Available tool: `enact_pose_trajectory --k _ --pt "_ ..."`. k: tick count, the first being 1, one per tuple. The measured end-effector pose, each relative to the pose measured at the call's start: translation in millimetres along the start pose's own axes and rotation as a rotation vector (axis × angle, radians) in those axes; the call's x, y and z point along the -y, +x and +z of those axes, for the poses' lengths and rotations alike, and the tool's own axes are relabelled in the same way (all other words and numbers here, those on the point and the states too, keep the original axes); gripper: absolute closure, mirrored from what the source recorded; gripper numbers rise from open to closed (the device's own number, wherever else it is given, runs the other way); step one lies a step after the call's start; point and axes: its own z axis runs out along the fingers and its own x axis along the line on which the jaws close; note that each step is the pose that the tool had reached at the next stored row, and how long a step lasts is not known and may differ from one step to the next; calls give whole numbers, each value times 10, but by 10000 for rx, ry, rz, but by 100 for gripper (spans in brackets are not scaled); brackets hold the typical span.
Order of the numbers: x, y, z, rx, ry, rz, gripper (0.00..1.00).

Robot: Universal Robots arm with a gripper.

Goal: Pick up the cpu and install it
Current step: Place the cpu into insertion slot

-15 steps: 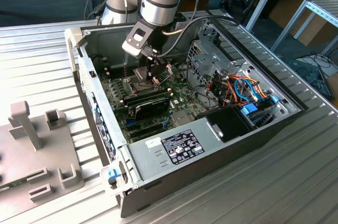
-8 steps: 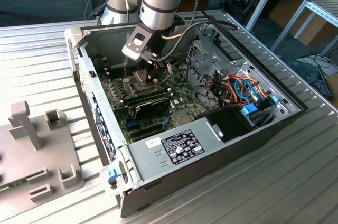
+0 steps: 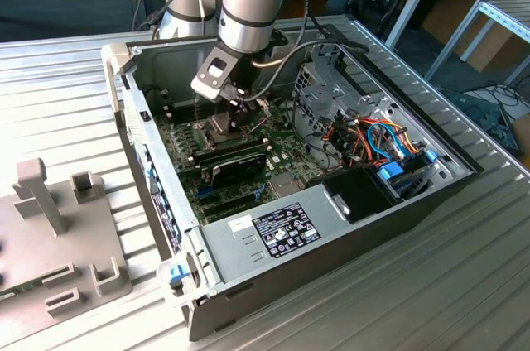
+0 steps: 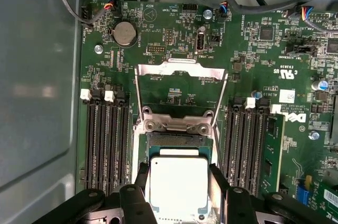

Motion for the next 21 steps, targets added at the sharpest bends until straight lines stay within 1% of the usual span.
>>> enact_pose_trajectory --k 2,10,13,18,21 --pt "0 -2 37 1 1 0 46" --pt "-1 -5 132 1 1 0 46" --pt "-1 -6 151 1 1 0 46" --pt "-1 -6 157 0 0 6 46" --pt "-1 -6 164 2 -1 85 46"
